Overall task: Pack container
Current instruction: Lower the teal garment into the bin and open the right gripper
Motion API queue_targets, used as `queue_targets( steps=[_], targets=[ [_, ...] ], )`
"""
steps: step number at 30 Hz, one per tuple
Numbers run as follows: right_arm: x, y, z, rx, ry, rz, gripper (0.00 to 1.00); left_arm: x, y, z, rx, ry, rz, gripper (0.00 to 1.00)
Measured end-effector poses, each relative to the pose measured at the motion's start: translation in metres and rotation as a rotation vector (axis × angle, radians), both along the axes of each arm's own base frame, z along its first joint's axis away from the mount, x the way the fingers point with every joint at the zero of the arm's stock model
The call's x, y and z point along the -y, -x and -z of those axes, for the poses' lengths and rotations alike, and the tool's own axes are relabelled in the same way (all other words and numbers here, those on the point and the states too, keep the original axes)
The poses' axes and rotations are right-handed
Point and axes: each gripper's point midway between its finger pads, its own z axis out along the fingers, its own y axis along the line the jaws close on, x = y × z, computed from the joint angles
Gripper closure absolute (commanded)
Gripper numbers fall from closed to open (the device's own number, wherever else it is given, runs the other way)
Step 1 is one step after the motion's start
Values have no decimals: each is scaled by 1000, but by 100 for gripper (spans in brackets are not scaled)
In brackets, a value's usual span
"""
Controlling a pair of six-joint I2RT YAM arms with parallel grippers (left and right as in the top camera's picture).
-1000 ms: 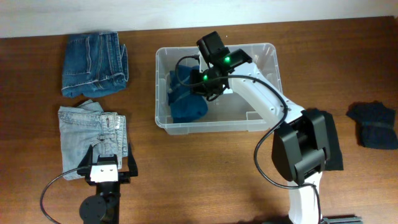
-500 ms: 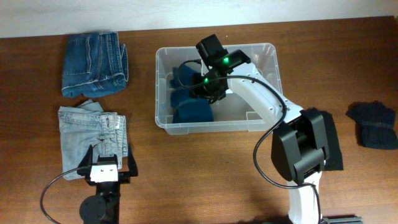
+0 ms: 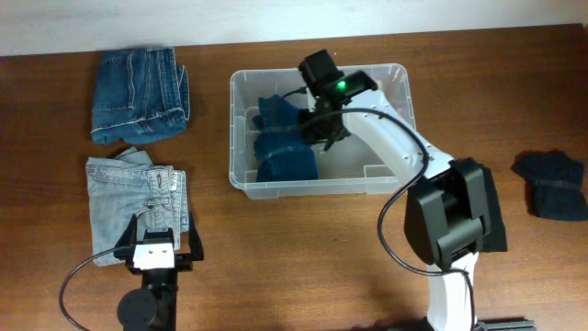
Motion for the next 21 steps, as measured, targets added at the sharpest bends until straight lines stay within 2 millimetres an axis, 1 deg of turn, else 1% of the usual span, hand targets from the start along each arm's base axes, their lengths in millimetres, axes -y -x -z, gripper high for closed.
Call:
queue_targets(
  steps=[2,5,7,8,11,13,15,16,17,20,21],
  targets=[
    [22,-6,1,-1,33,38,85,0,0,0,0,0,0,1],
    [46,-11,2,-5,61,84,93,0,0,0,0,0,0,1],
    [56,-14,2,-4,72,103,96,0,0,0,0,0,0,1],
    [57,-14,2,-4,76,104,96,0,0,0,0,0,0,1],
    [52,-12,5,-8,84,93,96,0,0,0,0,0,0,1],
    [45,-9,14,-25,92,75,96,0,0,0,0,0,0,1],
    [35,-4,31,-59,105,51,96,0,0,0,0,0,0,1],
    [33,-2,36,-68,110,46,96,0,0,0,0,0,0,1],
    [29,1,46,-88,117,34,96,0,0,0,0,0,0,1],
    [19,8,65,-129,117,10,96,0,0,0,0,0,0,1],
    [16,9,66,-132,112,4,96,0,0,0,0,0,0,1]
  ],
)
